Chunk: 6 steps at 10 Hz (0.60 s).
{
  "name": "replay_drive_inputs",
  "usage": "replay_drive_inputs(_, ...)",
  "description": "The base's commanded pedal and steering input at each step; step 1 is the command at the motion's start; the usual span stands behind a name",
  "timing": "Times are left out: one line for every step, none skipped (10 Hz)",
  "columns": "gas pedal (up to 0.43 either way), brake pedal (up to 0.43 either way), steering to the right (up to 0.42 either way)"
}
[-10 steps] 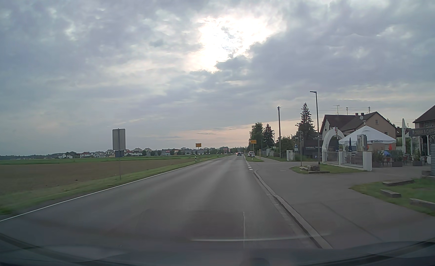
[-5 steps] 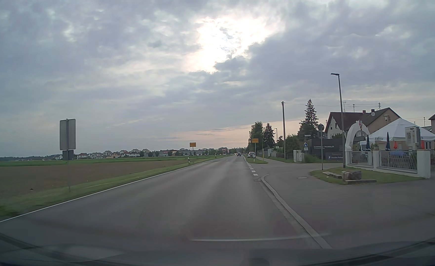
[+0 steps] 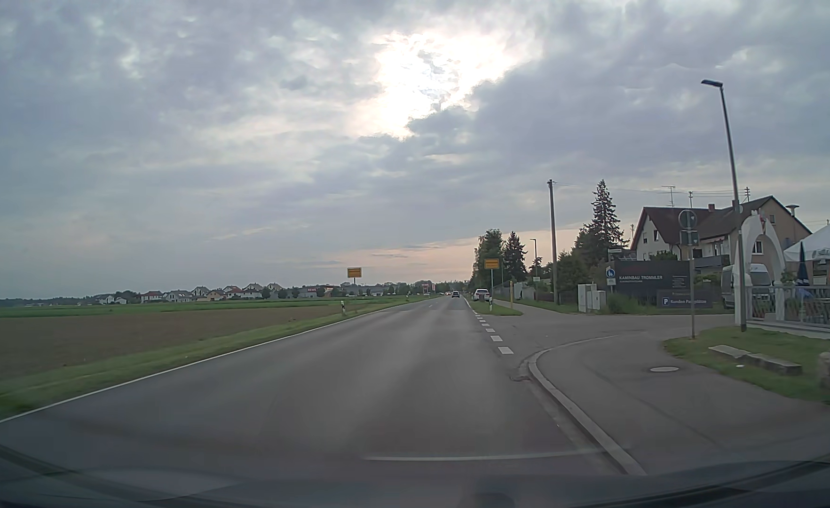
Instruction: Follow the waypoints while adhering to traffic rules and regulations
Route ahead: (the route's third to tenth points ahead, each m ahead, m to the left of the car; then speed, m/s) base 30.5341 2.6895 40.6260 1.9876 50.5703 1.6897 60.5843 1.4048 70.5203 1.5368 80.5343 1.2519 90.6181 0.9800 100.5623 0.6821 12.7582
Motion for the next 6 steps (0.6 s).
replay_drive_inputs(0.157, 0.0, 0.002)
replay_drive_inputs(0.157, 0.0, 0.002)
replay_drive_inputs(0.157, 0.0, 0.003)
replay_drive_inputs(0.157, 0.0, 0.002)
replay_drive_inputs(0.157, 0.0, 0.003)
replay_drive_inputs(0.157, 0.0, 0.003)
